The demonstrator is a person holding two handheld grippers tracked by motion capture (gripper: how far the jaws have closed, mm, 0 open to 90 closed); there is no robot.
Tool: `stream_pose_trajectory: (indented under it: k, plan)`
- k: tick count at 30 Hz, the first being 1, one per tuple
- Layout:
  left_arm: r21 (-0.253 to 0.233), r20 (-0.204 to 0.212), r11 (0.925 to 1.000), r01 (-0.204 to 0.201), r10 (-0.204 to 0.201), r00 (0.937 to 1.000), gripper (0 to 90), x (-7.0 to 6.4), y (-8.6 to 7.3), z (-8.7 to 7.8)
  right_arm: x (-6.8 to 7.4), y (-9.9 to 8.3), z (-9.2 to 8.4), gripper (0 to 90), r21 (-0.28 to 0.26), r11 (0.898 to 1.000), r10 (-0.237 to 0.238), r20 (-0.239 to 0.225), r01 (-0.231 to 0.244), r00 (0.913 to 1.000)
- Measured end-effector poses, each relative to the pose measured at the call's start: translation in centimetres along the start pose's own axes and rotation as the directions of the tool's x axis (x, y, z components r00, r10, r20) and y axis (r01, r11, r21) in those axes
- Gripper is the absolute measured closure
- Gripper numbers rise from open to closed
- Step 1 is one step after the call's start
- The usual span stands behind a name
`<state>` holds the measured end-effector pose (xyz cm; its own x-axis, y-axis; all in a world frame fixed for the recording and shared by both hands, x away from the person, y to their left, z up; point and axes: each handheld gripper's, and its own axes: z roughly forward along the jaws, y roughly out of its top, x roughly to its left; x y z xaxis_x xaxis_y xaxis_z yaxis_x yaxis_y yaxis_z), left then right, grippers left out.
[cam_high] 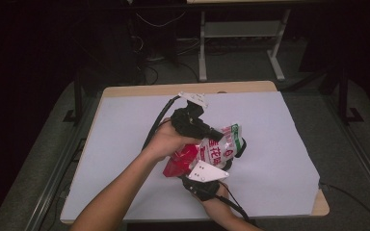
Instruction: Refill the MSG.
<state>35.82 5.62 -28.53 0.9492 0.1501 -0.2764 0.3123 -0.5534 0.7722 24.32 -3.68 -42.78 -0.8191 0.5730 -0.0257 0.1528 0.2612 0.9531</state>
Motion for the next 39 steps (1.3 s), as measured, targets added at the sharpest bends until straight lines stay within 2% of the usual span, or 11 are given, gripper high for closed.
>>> stream_pose_trajectory:
  k: [39]
  plan:
    - [-0.004, -0.003, 1.0000, -0.001, 0.001, 1.0000, 89.7, 0.10, 0.15, 0.20, -0.20, 0.16, -0.01, 89.9, -0.002, 1.000, 0.010, 0.000, -0.010, 1.0000]
